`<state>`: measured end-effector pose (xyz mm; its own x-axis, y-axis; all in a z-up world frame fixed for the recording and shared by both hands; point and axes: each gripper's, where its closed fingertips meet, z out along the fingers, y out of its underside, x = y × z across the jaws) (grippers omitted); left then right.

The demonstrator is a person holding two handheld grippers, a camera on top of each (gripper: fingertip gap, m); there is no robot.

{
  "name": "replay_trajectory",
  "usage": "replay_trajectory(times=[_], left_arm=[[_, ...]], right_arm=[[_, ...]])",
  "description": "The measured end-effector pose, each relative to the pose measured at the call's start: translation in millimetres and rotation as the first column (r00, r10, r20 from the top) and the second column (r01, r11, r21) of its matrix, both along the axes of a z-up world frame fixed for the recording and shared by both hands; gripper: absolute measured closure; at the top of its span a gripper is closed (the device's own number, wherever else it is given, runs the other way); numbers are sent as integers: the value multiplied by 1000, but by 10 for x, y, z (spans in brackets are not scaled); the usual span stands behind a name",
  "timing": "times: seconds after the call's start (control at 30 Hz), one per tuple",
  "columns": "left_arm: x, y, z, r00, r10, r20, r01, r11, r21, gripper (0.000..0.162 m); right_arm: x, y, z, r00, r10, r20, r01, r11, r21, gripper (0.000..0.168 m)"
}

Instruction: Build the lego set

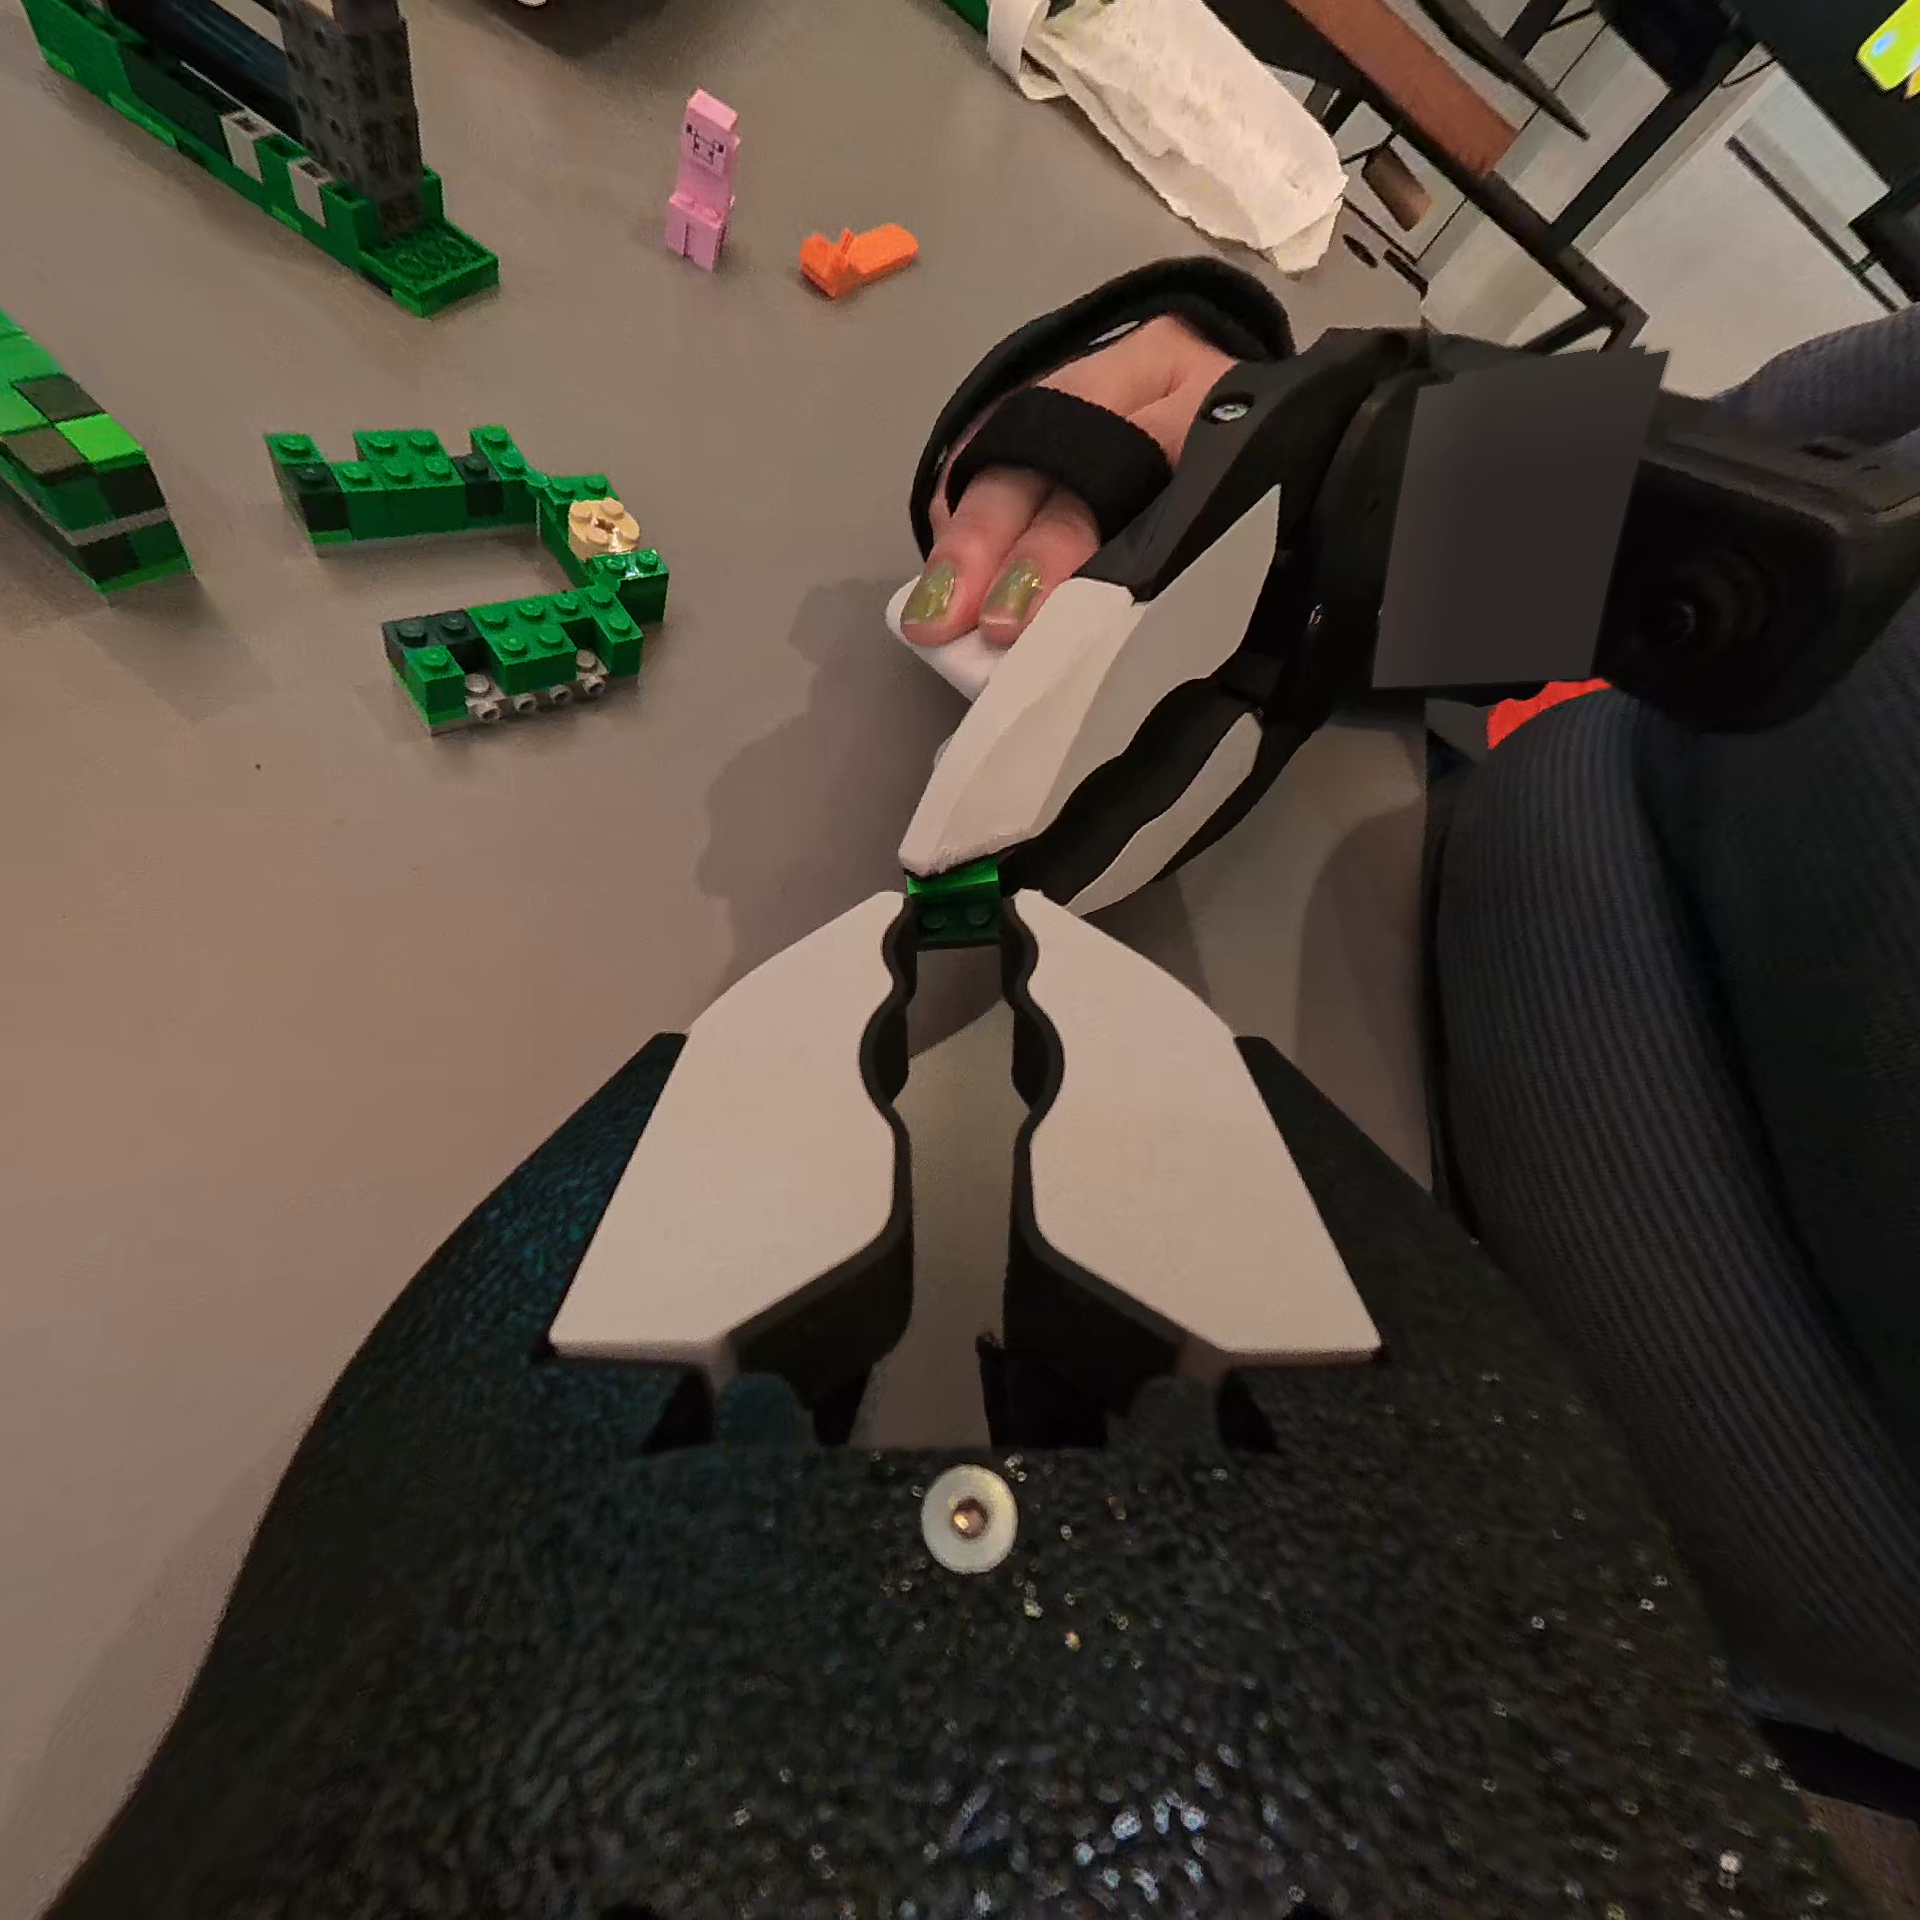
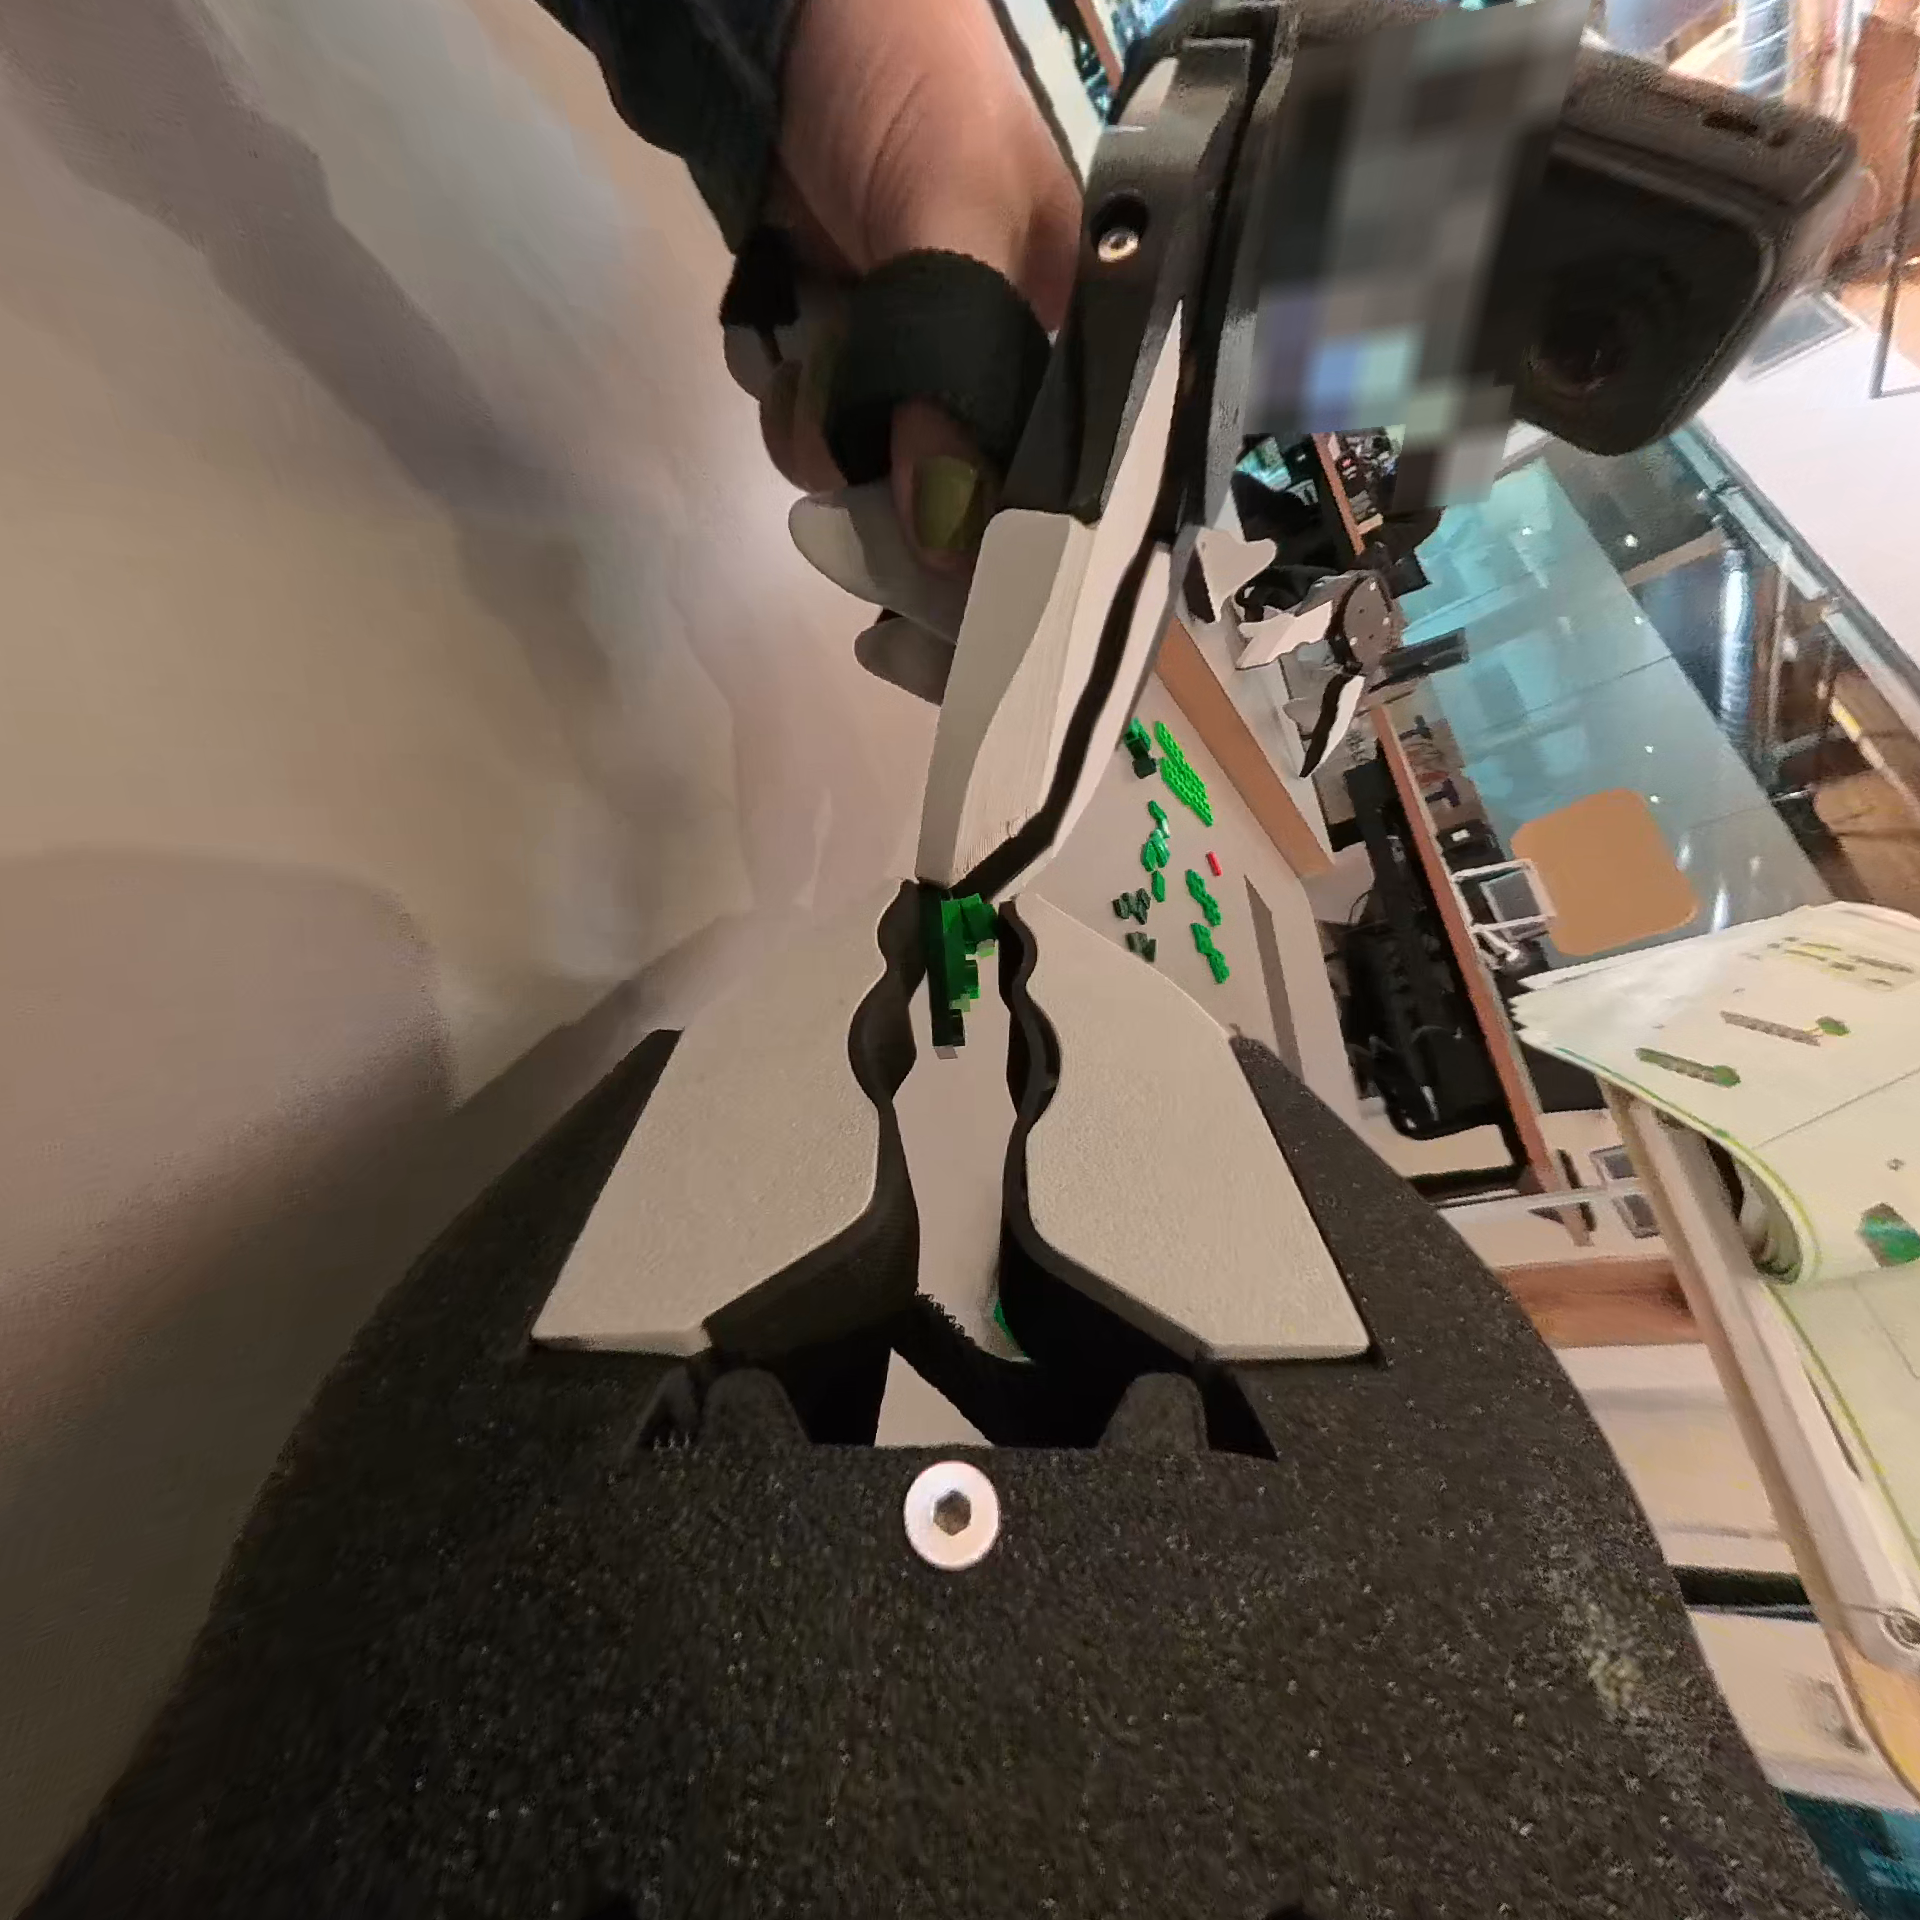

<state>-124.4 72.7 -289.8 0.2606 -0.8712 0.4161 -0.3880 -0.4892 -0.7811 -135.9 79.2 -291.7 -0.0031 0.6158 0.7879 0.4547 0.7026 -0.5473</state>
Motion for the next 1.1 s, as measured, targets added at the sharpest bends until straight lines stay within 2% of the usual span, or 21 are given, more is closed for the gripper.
replay_trajectory(times=[0.13, 0.23, 0.37, 0.53, 0.63, 0.9, 1.1], left_arm=[[8, -5, 12, 1000, -1, -11, 1, 998, 65, 146], [8, 9, 103, 1000, 14, -18, -10, 973, 229, 134], [-33, 4, 139, 991, 37, -131, 30, 879, 476, 137], [-20, -23, 70, 962, 52, -267, 129, 777, 616, 143], [6, -29, 46, 954, 51, -297, 163, 741, 651, 146], [71, -75, -40, 946, 22, -322, 204, 734, 648, 150], [89, -64, -39, 943, 48, -328, 215, 664, 716, 154]], right_arm=[[14, -1, 10, 1000, 7, -5, -7, 999, -39, 155], [38, 7, -16, 1000, 11, 3, -10, 994, -112, 155], [69, 10, -30, 1000, 20, -1, -19, 974, -228, 155], [83, -36, -16, 999, 48, -20, -52, 928, -369, 155], [92, -54, -14, 998, 60, -30, -67, 911, -407, 155], [111, -63, -24, 997, 67, -29, -73, 890, -451, 155], [131, -54, -25, 998, 64, -21, -66, 880, -471, 155]])
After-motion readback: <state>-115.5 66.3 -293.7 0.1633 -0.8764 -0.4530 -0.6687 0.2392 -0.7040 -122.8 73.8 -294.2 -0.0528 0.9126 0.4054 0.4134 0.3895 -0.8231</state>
